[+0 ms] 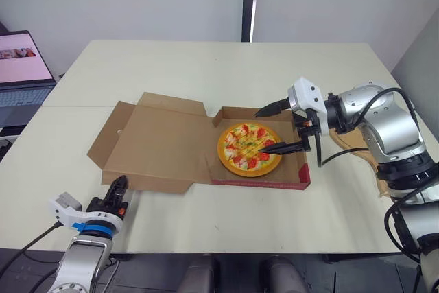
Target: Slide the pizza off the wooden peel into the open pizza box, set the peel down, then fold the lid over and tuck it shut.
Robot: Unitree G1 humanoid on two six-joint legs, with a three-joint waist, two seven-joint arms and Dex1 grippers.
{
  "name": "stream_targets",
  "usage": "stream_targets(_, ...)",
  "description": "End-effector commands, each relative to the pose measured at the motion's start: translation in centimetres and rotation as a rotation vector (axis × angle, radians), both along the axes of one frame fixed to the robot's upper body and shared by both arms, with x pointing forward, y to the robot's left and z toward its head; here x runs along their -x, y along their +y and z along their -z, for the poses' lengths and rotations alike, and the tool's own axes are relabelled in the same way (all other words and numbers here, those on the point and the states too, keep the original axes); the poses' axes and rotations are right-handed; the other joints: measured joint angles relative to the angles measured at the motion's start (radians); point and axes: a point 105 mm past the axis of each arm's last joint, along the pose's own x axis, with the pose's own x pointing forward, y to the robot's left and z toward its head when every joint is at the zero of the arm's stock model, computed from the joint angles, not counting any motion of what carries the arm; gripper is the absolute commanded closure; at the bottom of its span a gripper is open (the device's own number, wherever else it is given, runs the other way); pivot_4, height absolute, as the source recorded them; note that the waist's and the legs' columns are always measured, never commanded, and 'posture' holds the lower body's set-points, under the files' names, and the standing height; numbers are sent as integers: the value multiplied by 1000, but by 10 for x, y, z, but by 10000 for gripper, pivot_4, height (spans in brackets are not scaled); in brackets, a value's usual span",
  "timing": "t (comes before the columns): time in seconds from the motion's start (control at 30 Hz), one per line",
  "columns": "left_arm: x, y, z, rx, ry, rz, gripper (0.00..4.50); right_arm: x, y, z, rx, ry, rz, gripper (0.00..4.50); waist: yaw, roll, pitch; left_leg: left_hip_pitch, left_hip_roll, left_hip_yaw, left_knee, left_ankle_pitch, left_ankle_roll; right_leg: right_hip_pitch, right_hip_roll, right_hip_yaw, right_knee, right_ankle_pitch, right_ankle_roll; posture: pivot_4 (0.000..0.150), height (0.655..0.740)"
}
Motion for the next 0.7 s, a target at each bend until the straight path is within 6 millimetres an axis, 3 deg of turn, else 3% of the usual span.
stream_targets(0.03, 1, -3, -26, -100, -72, 28, 44792, -6, 1, -18, -49, -94, 42, 0, 0, 0, 0, 0, 0, 0, 0, 0, 0, 0, 0, 0, 0, 0, 0, 1500, 7281)
stream_targets(0.3, -3, -32, -86, -402, -233, 197, 44792, -26, -10, -21, -100, -93, 229, 0, 1, 0, 0, 0, -1, 0, 0, 0, -1, 0, 0, 0, 0, 0, 0, 1500, 7281)
stream_targets(0.33, -4, -39, -94, -447, -257, 235, 44939, -32, -15, -19, -94, -93, 276, 1945, 1, -1, 0, 0, -1, 0, 0, 0, -1, 0, 0, 0, 0, 0, 0, 1500, 7281)
stream_targets(0.43, -3, -52, -104, -522, -300, 300, 45000, -42, -20, -17, -91, -108, 347, 9552, 0, 0, 0, 0, -1, 0, -1, 1, -1, 0, 0, 1, 0, 0, 0, 1500, 7281)
stream_targets(0.7, -2, -96, -128, -776, -453, 562, 45000, -59, -26, -6, -27, -151, 439, 39743, -2, 0, 0, 0, -1, 0, -2, 2, -3, -1, 0, 1, 0, 0, 0, 1500, 7281)
